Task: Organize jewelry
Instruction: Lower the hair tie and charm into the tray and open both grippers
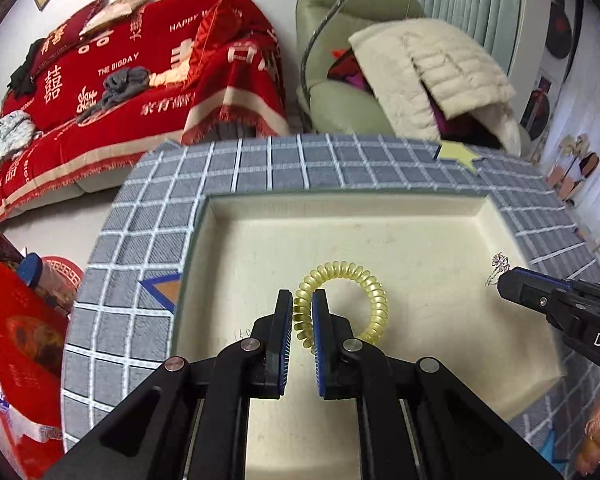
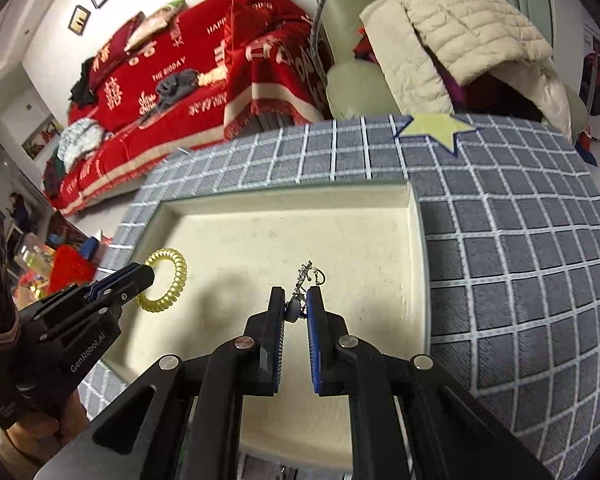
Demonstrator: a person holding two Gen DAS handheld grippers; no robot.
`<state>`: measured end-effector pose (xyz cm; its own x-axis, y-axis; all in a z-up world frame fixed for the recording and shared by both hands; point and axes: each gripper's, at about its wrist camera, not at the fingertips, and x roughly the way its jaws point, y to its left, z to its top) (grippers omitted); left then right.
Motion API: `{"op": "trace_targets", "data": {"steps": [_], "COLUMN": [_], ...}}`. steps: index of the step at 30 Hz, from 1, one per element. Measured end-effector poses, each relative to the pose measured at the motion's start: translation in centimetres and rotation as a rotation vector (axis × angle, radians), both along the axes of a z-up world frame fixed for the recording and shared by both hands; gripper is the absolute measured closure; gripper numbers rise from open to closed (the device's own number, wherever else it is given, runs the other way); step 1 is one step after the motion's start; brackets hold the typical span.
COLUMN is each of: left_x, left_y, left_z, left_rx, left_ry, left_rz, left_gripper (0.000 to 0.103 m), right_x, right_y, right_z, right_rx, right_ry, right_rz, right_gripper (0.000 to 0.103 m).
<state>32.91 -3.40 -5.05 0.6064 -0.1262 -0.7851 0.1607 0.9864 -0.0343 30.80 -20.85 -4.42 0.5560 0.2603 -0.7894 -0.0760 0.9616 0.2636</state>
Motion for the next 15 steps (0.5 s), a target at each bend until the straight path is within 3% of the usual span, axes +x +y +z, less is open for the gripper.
{"op": "trace_targets", "data": {"steps": [7,12,14,15], "left_x": [0.5,0.4,0.4,0.4], "left_y": [-0.5,-0.6,-0.6,-0.6], "left_z": [-2.4,-3.0,-2.9,-2.9], "left_rx": [0.059,0.108,0.114,0.112], "left_ry": [0.031,0.026,0.03,0.034], "left_rz": [0.009,0.023,0.028,0.031], "left_gripper": [0.072,0.071,0.071,0.071], "right_x": [0.6,0.4,0.4,0.4], "right_y": [0.4,0.5,0.7,0.8], "right_z": [-3.0,-3.4,-3.3,-3.2], "right_rx": [-0.032,-0.051,-0.048,-0.041], "right_ry": [0.049,0.045,0.046,0.047], "right_rz": [-0.005,-0.005,0.006,0.009], "right_gripper": [0.091,0.09,0.086,0.077]}}
